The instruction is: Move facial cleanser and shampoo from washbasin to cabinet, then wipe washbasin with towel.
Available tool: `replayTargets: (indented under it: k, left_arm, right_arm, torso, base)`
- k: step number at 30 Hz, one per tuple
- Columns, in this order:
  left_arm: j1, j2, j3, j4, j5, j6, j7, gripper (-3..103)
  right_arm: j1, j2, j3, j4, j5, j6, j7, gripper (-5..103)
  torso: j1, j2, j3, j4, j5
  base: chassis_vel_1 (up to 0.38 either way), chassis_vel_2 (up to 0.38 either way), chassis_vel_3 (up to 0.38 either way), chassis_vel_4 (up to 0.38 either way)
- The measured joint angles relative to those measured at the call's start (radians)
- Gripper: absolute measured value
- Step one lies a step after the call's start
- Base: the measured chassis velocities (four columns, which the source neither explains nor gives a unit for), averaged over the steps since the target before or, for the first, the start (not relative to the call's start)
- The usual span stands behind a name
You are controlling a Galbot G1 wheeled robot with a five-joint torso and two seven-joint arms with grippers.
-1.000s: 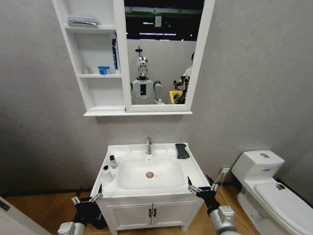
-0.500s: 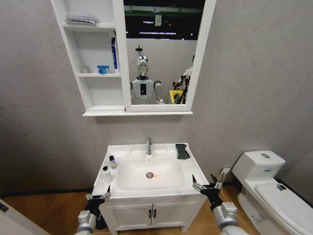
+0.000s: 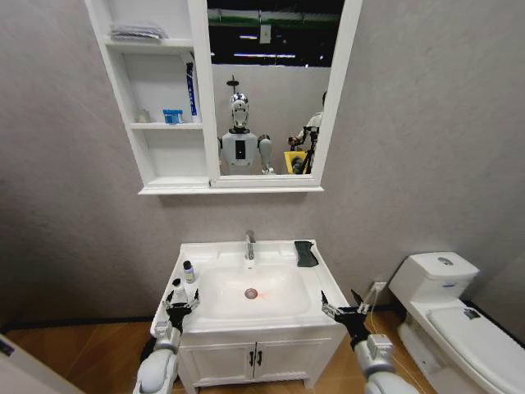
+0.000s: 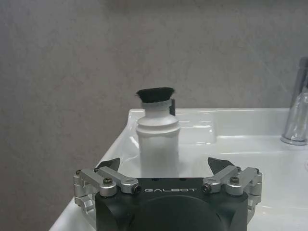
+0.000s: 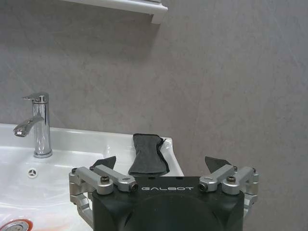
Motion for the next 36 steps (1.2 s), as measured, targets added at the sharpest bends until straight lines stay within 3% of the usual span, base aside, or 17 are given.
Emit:
replayTargets:
  k: [5, 7, 9, 12, 13, 15, 18, 24, 26, 27, 29, 30, 31, 32, 33, 35, 36]
  left_arm:
    - [-0.023, -0.002, -0.023, 0.031, 0.017, -0.01, -0.016, 103]
    - [-0.027, 0.0, -0.032, 0.029, 0.028, -0.017, -0.017, 89]
    - [-0.024, 0.0, -0.031, 0.021, 0.028, -0.014, -0.017, 89]
    - [-0.011, 0.001, -0.026, -0.007, 0.021, 0.003, -0.017, 78]
    - [-0.002, 0.001, -0.019, -0.021, 0.013, 0.016, -0.017, 68]
    - [0.0, 0.0, -0.017, -0.023, 0.01, 0.02, -0.017, 68]
    - [0.006, -0.005, -0.016, -0.03, 0.013, 0.02, -0.016, 50]
    - [0.029, -0.01, 0.002, -0.121, 0.013, 0.09, -0.097, 34]
    - [0.029, 0.003, 0.031, -0.268, 0.001, 0.206, -0.192, 32]
    - [0.029, 0.003, 0.031, -0.268, 0.001, 0.206, -0.192, 32]
    - [-0.006, 0.051, 0.068, -0.382, -0.025, 0.301, -0.266, 32]
    - [-0.006, 0.051, 0.068, -0.382, -0.025, 0.301, -0.266, 32]
    - [-0.032, 0.084, 0.084, -0.428, -0.058, 0.356, -0.307, 32]
    - [-0.081, 0.143, 0.108, -0.485, -0.137, 0.459, -0.367, 32]
    - [-0.081, 0.143, 0.108, -0.485, -0.137, 0.459, -0.367, 32]
    - [-0.208, 0.24, 0.146, -0.532, -0.305, 0.628, -0.45, 32]
    - [-0.208, 0.24, 0.146, -0.532, -0.305, 0.628, -0.45, 32]
  right_arm:
    - [-0.001, -0.007, 0.005, -0.011, 0.003, 0.006, 0.0, 100]
    - [0.004, -0.012, 0.009, -0.027, 0.004, 0.01, 0.001, 100]
    - [0.006, -0.012, 0.008, -0.032, 0.004, 0.01, 0.002, 100]
    - [0.015, -0.009, 0.003, -0.04, 0.003, 0.01, 0.004, 100]
    - [0.02, -0.006, -0.003, -0.044, 0.002, 0.009, 0.004, 100]
    - [0.022, -0.005, -0.005, -0.046, 0.002, 0.007, 0.004, 100]
    - [0.027, -0.007, -0.006, -0.051, 0.0, 0.001, 0.005, 100]
    - [0.03, -0.011, 0.0, -0.062, 0.0, 0.001, 0.01, 100]
    - [0.029, -0.012, 0.001, -0.066, -0.001, -0.001, 0.01, 100]
    - [0.029, -0.012, 0.001, -0.066, -0.001, -0.001, 0.01, 100]
    - [0.032, -0.009, -0.003, -0.076, -0.006, 0.001, 0.01, 100]
    - [0.032, -0.009, -0.003, -0.076, -0.006, 0.001, 0.01, 100]
    - [0.034, -0.006, -0.007, -0.081, -0.008, 0.002, 0.011, 100]
    - [0.039, -0.003, -0.015, -0.087, -0.01, 0.003, 0.011, 100]
    - [0.039, -0.003, -0.015, -0.087, -0.01, 0.003, 0.011, 100]
    - [0.042, -0.002, -0.019, -0.093, -0.01, 0.003, 0.011, 100]
    - [0.042, -0.002, -0.019, -0.093, -0.01, 0.003, 0.011, 100]
  torso:
    - [0.0, 0.0, 0.0, 0.0001, 0.0]
    - [0.0, 0.0, 0.0, 0.0001, 0.0]
    - [0.0, 0.0, 0.0, 0.0002, -0.0001]
    - [0.0, 0.0, 0.0, 0.0001, 0.0001]
    - [0.0, 0.0, 0.0, 0.0002, 0.0]
    - [0.0, 0.0, 0.0, 0.0003, 0.0001]
    - [0.0, 0.0, 0.0, 0.0001, -0.0001]
    - [0.0, 0.0, 0.0, 0.0002, -0.0002]
    - [0.0, 0.0, 0.0, 0.0003, -0.0001]
    - [0.0, 0.0, 0.0, 0.0003, -0.0001]
    - [0.0, 0.0, 0.0, 0.0001, 0.0001]
    - [0.0, 0.0, 0.0, 0.0001, 0.0001]
    - [0.0, 0.0, 0.0, -0.0001, 0.0]
    - [0.0, 0.0, 0.0, 0.0002, 0.0002]
    - [0.0, 0.0, 0.0, 0.0002, 0.0002]
    - [0.0, 0.0, 0.0, 0.0003, -0.0002]
    - [0.0, 0.0, 0.0, 0.0003, -0.0002]
  base:
    - [0.0, 0.0, 0.0, 0.0]
    - [0.0, 0.0, 0.0, 0.0]
    - [0.0, 0.0, 0.0, 0.0]
    - [0.0, 0.0, 0.0, 0.0]
    - [0.0, 0.0, 0.0, 0.0]
    - [0.0, 0.0, 0.0, 0.0]
    - [0.0, 0.0, 0.0, 0.0]
    - [0.0, 0.0, 0.0, 0.0]
    - [0.0, 0.0, 0.0, 0.0]
    - [0.0, 0.0, 0.0, 0.0]
    - [0.0, 0.0, 0.0, 0.0]
    - [0.0, 0.0, 0.0, 0.0]
    - [0.0, 0.0, 0.0, 0.0]
    - [0.0, 0.0, 0.0, 0.0]
    - [0.0, 0.0, 0.0, 0.0]
    - [0.0, 0.0, 0.0, 0.0]
    - [0.0, 0.0, 0.0, 0.0]
